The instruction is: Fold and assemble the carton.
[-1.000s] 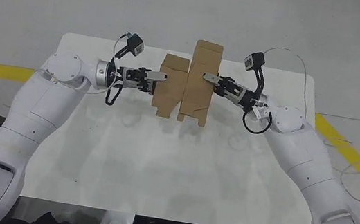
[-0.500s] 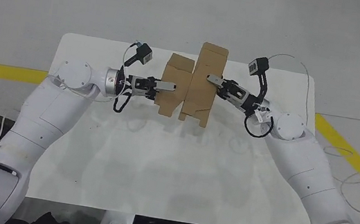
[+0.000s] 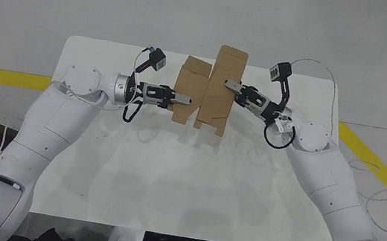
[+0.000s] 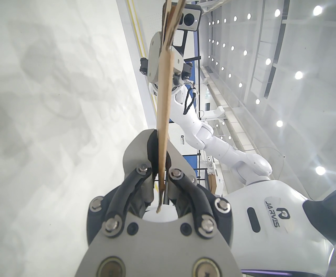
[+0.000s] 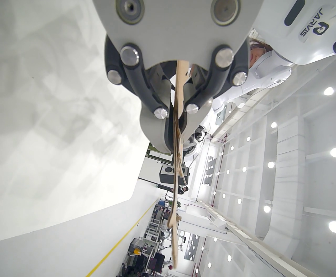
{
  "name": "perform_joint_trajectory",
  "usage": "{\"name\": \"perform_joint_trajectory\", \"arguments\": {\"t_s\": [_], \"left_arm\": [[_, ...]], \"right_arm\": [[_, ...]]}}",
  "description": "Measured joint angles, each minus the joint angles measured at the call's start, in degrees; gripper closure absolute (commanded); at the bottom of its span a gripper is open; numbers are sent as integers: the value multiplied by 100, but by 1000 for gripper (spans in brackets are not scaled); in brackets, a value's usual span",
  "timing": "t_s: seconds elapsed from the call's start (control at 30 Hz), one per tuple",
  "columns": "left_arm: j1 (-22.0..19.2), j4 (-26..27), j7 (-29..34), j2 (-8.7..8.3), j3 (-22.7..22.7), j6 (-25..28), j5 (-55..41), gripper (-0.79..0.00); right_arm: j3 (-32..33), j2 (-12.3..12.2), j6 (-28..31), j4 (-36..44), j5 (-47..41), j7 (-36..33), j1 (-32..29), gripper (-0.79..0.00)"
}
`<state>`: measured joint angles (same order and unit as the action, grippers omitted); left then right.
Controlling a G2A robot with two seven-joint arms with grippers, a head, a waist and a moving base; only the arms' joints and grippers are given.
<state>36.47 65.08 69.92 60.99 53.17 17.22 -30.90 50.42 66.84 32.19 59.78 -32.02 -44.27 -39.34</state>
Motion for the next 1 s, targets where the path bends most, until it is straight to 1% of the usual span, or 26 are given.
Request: {"name": "perform_joint_trajectory", "arguments": {"t_s": [0.13,0.23,0.4,0.53,0.57,0.67,0.77,0.87,1.0], "left_arm": [[-20,-61,75,11,46,-25,-80,0],[-50,-140,219,9,96,-91,-141,0],[-207,-271,969,-19,72,-237,60,0],[-264,-464,1564,-25,29,-116,88,0],[-283,-512,1735,-23,2,-81,100,0],[-282,-422,1820,-27,-178,-91,81,0],[-300,-249,1807,-89,-416,-94,25,0],[-360,-119,1807,-187,-657,-93,-90,0],[-516,112,1807,-352,-1075,-92,-30,0]], "right_arm": [[112,-4,70,-2,19,-103,-32,-785],[182,-19,238,20,69,-422,-22,-785],[257,-60,328,-142,60,-1526,184,-785],[399,-130,419,-389,165,-2257,356,-785],[426,-155,358,-384,192,-2434,388,-785],[461,-243,87,-175,364,-2702,382,-785],[469,-351,-117,22,537,-2900,299,-785],[452,-452,-209,142,638,-2993,203,-785],[426,-570,-153,233,677,-2937,108,-785]]}}
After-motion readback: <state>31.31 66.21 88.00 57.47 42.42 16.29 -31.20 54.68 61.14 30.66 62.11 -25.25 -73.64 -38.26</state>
